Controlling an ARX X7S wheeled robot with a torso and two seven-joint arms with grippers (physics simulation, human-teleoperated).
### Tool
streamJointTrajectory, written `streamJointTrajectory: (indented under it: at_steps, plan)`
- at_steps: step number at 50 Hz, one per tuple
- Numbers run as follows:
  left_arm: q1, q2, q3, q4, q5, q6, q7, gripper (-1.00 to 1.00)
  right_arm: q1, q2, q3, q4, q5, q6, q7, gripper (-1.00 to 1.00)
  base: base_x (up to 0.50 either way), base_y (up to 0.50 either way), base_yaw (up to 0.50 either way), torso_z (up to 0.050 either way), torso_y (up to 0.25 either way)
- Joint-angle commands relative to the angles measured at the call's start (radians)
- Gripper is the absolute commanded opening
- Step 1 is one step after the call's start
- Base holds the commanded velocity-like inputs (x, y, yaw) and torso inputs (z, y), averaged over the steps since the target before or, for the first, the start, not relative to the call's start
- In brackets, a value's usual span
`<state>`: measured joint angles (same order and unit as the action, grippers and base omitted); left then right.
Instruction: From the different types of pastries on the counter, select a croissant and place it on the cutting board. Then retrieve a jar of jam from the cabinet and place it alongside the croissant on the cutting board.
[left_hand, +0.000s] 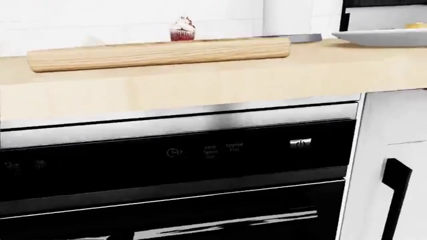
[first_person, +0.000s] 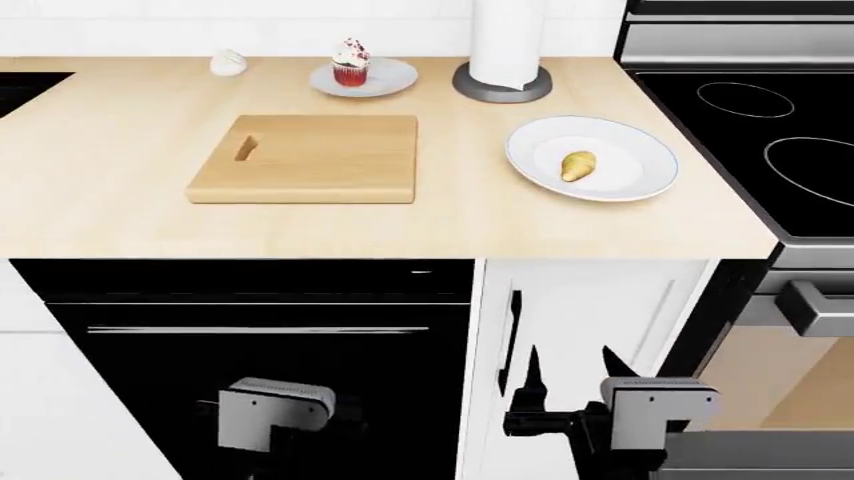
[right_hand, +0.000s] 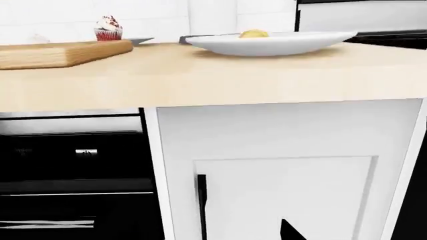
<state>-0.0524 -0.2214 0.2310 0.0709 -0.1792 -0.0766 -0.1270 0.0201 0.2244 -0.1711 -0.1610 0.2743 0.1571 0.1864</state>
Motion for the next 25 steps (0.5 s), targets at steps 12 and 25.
streamJointTrajectory:
  at_steps: [12,25]
  plan:
    - [-0.464,-0.273,-0.028,0.327,-0.257,-0.686,0.233,1.00,0.484,0.239,0.234,-0.523,0.636,0.975,0.151,1.00,0.00,0.00,0.00,0.000,0.000]
    - [-0.880,-0.284,0.013,0.118,-0.296,-0.833,0.357,1.00,0.940,0.254,0.255,-0.298,0.798,1.215,0.197,1.00,0.00,0.00,0.00,0.000,0.000]
